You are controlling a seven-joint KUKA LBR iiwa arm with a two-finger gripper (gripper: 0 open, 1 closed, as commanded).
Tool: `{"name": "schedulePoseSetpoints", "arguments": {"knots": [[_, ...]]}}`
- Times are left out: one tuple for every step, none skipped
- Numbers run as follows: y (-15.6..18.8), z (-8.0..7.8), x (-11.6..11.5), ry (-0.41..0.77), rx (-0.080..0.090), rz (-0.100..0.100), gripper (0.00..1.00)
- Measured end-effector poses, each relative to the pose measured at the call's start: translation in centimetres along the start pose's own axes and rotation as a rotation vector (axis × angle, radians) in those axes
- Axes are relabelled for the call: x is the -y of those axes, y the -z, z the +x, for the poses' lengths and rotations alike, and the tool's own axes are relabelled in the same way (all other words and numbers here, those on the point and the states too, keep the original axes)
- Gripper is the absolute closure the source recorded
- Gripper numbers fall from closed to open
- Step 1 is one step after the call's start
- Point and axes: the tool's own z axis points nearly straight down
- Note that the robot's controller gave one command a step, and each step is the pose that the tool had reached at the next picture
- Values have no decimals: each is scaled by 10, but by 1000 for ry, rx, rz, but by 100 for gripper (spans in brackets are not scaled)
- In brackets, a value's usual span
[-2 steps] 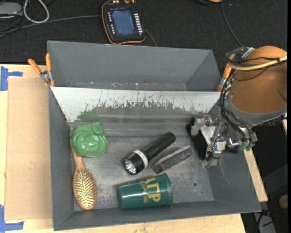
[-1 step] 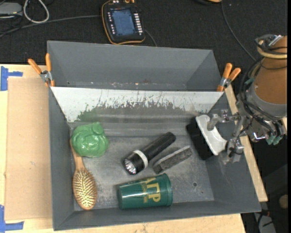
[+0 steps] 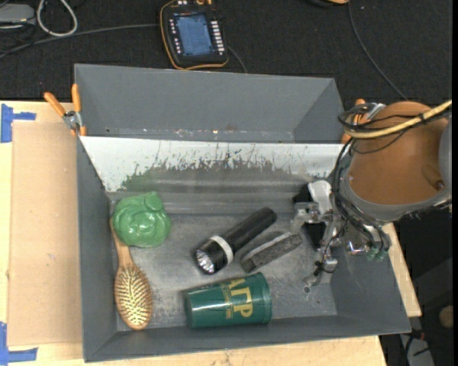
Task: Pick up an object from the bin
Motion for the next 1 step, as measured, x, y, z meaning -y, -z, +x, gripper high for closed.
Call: {"name": "schedulePoseSetpoints", "arguments": {"knots": [[62,7,31,55,30,10,0]]}}
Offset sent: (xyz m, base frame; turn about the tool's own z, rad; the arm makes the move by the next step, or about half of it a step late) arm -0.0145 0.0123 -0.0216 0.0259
